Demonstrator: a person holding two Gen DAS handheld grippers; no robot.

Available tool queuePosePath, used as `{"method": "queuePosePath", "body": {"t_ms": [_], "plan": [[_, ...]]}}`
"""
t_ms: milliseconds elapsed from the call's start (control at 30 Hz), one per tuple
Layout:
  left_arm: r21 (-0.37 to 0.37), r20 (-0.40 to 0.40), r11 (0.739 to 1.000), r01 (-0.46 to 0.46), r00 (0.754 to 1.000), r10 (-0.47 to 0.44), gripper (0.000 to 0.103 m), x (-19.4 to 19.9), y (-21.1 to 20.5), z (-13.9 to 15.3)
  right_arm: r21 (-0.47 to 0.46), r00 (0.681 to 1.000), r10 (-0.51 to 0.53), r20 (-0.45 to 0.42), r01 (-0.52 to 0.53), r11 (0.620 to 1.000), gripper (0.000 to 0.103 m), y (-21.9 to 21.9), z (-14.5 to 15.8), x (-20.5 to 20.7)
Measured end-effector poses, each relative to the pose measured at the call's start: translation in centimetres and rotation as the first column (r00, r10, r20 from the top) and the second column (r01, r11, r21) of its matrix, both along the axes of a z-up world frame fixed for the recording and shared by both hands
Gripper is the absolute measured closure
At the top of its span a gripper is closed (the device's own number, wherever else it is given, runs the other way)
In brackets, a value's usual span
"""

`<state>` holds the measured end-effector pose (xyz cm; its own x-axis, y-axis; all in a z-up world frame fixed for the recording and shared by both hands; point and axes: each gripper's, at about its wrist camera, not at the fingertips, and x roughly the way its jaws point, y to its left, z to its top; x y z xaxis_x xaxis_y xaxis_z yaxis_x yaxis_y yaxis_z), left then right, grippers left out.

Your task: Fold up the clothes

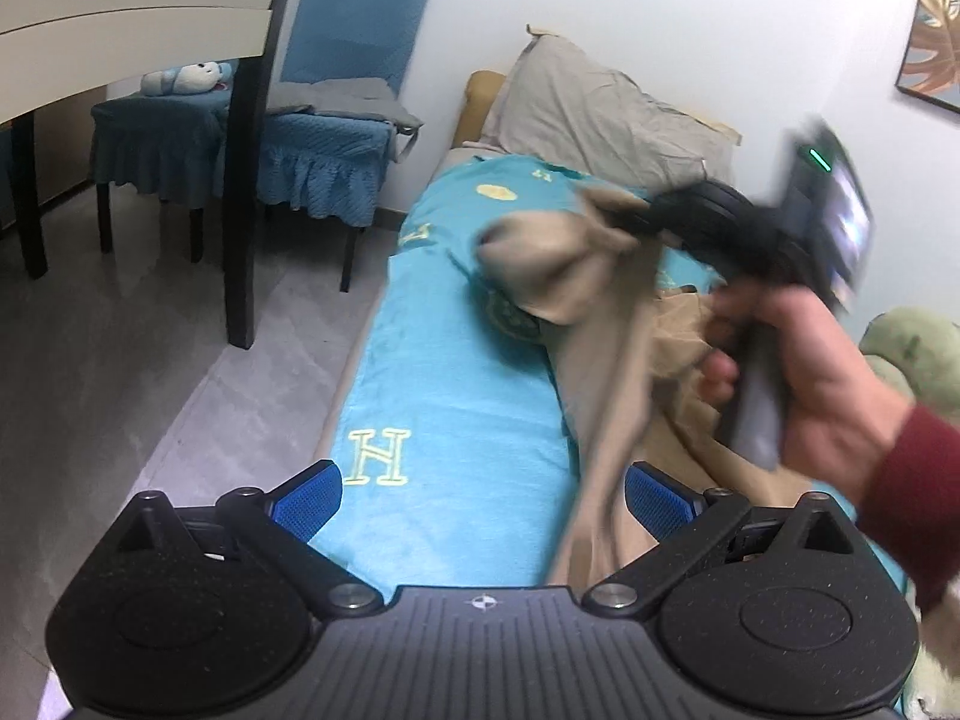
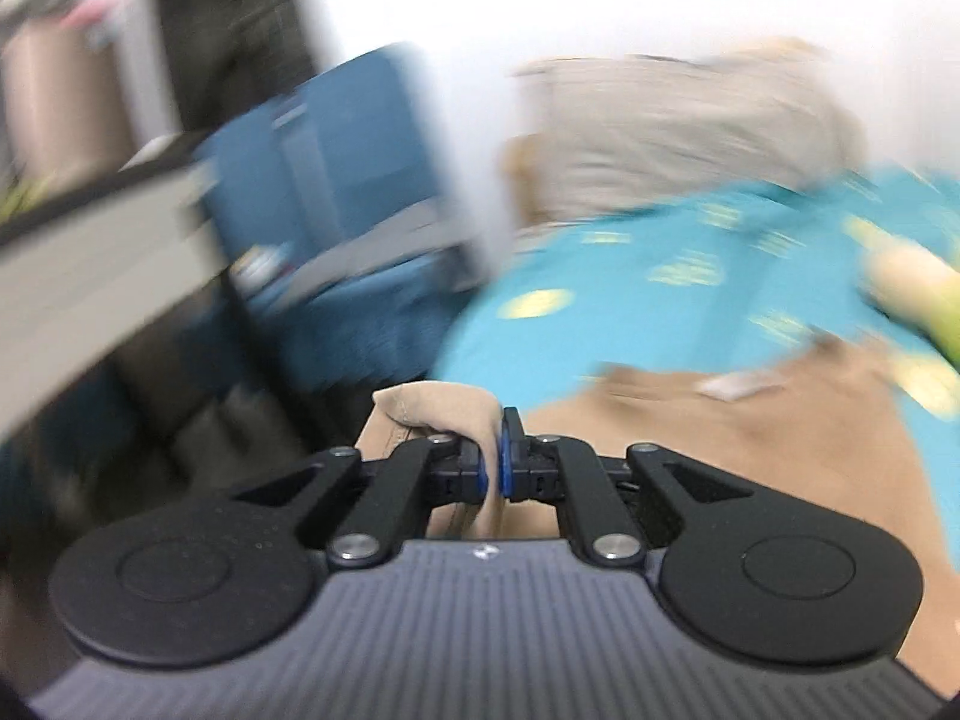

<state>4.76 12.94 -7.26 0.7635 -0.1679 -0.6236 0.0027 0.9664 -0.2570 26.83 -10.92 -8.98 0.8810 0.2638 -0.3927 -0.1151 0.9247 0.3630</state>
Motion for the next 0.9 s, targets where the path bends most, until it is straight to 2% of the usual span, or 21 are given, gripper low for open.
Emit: {"method": "queuePosePath", "body": {"t_ms": [67,133,233,267,333,367,400,533,700,733,800,900], "plan": [[0.003,-0.001,1.0,0.005,1.0,-0.005,0.001,0.2,-0.4,-0.1,0.06,0.992,-0.101,-0.075,0.105,0.993,0.095,-3.9,-2.1,-0.3],[0.01,-0.004,1.0,0.018,1.0,-0.018,0.001,0.5,-0.9,-0.3,0.07,0.975,-0.152,-0.164,0.165,0.984,0.094,-6.8,-4.2,-0.6],[0.023,-0.009,0.999,0.038,0.999,-0.038,0.001,0.8,-1.8,-0.7,0.077,0.959,-0.142,-0.246,0.165,0.983,0.09,-9.3,-6.0,-1.4],[0.028,-0.01,0.999,0.045,0.999,-0.045,0.001,0.9,-1.9,-0.7,0.067,0.961,-0.125,-0.246,0.146,0.987,0.084,-9.5,-6.0,-1.6],[0.039,-0.005,0.998,0.059,0.998,-0.059,0.001,0.9,-2.3,-0.8,0.019,0.972,-0.09,-0.216,0.096,0.995,0.055,-9.3,-5.5,-2.3],[0.04,-0.004,0.997,0.062,0.998,-0.061,0.001,1.0,-2.4,-0.9,-0.01,0.981,-0.058,-0.186,0.058,0.998,0.032,-8.6,-5.2,-2.7],[0.04,-0.004,0.997,0.062,0.998,-0.062,0.001,1.0,-2.4,-0.9,-0.04,0.987,-0.026,-0.157,0.02,0.999,0.018,-8.0,-5.0,-3.1],[0.041,-0.004,0.997,0.064,0.998,-0.064,0.001,1.2,-2.6,-1.0,-0.168,0.992,0.115,-0.052,-0.123,0.978,0.02,-5.4,-4.0,-4.5],[0.042,-0.004,0.997,0.067,0.998,-0.067,0.001,1.5,-2.8,-1.2,-0.342,0.951,0.305,0.052,-0.27,0.9,0.02,-2.1,-2.9,-6.4],[0.042,-0.004,0.997,0.068,0.998,-0.068,0.001,1.5,-2.9,-1.2,-0.371,0.939,0.34,0.045,-0.3,0.879,0.02,-1.2,-3.0,-6.4],[0.043,-0.005,0.997,0.069,0.998,-0.069,0.001,1.6,-2.9,-1.3,-0.411,0.917,0.399,-0.03,-0.375,0.831,0.02,1.0,-4.1,-5.8],[0.049,-0.007,0.996,0.07,0.998,-0.07,0.001,1.6,-2.9,-1.3,-0.488,0.915,0.379,-0.138,-0.396,0.778,0.022,3.3,-5.9,-4.2]]}}
